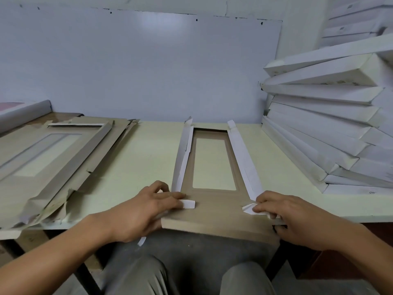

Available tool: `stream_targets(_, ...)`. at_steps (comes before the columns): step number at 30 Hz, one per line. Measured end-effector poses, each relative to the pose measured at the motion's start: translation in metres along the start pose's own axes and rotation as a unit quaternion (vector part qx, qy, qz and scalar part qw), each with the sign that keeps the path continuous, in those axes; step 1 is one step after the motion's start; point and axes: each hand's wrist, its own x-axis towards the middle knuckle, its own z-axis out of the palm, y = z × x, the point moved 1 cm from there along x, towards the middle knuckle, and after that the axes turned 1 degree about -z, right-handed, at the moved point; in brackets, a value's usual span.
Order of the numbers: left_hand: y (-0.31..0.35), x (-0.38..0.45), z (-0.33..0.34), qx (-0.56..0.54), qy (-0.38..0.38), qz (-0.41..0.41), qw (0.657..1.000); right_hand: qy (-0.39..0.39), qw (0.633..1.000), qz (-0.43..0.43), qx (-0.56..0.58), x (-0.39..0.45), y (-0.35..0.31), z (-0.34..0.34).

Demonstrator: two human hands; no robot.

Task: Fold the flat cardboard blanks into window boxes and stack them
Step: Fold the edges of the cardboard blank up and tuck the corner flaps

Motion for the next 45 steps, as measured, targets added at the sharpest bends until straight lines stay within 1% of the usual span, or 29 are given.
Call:
stream_targets(2,0.001,0.000,0.001,-0.038,0.033,-0.017,0.999,-0.040,0.999,0.005,-0.016,-0.003,-0.001,-0.004)
stream_targets(4,0.001,0.002,0.003,-0.065,0.061,-0.044,0.995,-0.045,0.999,0.006,-0.009,-0.003,-0.002,-0.008)
stream_targets(6,0.002,0.006,0.005,-0.085,0.083,-0.078,0.990,-0.017,0.999,-0.002,0.042,0.000,-0.005,-0.009)
stream_targets(8,0.004,0.010,0.006,-0.112,0.120,-0.105,0.981,0.021,0.995,-0.003,0.094,0.004,-0.003,-0.009)
stream_targets(10,0.006,0.014,0.005,-0.135,0.155,-0.129,0.970,0.046,0.990,0.025,0.128,0.009,0.001,-0.007)
stream_targets(11,0.006,0.017,0.005,-0.152,0.162,-0.143,0.965,0.053,0.986,0.047,0.151,0.012,0.004,-0.006)
stream_targets(14,0.005,0.027,0.007,-0.204,0.158,-0.184,0.948,0.060,0.967,0.099,0.227,0.022,0.008,-0.003)
stream_targets(18,0.002,0.042,0.009,-0.211,0.166,-0.248,0.931,0.069,0.945,0.140,0.288,0.034,0.015,0.000)
stream_targets(21,0.001,0.051,0.005,-0.199,0.157,-0.286,0.924,0.083,0.950,0.150,0.261,0.041,0.015,0.001)
stream_targets(24,0.002,0.057,0.001,-0.169,0.111,-0.323,0.924,0.098,0.961,0.157,0.206,0.045,0.012,0.006)
stream_targets(27,0.003,0.062,-0.004,-0.096,0.060,-0.345,0.932,0.094,0.965,0.169,0.178,0.044,0.007,0.007)
stream_targets(29,0.005,0.068,-0.006,-0.037,0.021,-0.352,0.935,0.093,0.972,0.170,0.135,0.040,0.001,0.006)
stream_targets(32,0.007,0.074,-0.007,0.011,-0.035,-0.349,0.937,0.124,0.977,0.171,-0.015,0.036,-0.013,0.000)
stream_targets(34,0.007,0.077,-0.008,0.031,-0.064,-0.344,0.936,0.141,0.977,0.142,-0.071,0.035,-0.021,0.000)
stream_targets(37,0.009,0.081,-0.012,0.050,-0.089,-0.338,0.936,0.105,0.988,0.082,-0.075,0.034,-0.028,0.003)
stream_targets(39,0.010,0.082,-0.014,0.061,-0.093,-0.336,0.935,0.090,0.993,0.068,-0.047,0.034,-0.028,0.005)
stream_targets(41,0.011,0.081,-0.014,0.103,-0.081,-0.329,0.935,0.090,0.994,0.061,-0.025,0.036,-0.027,0.008)
stream_targets(43,0.013,0.081,-0.010,0.180,-0.058,-0.290,0.938,0.086,0.994,0.068,-0.025,0.039,-0.026,0.011)
stream_targets(44,0.015,0.081,-0.007,0.196,-0.047,-0.255,0.946,0.084,0.993,0.074,-0.027,0.041,-0.025,0.013)
stream_targets(45,0.019,0.082,-0.004,0.180,-0.038,-0.216,0.959,0.083,0.993,0.078,-0.024,0.043,-0.024,0.015)
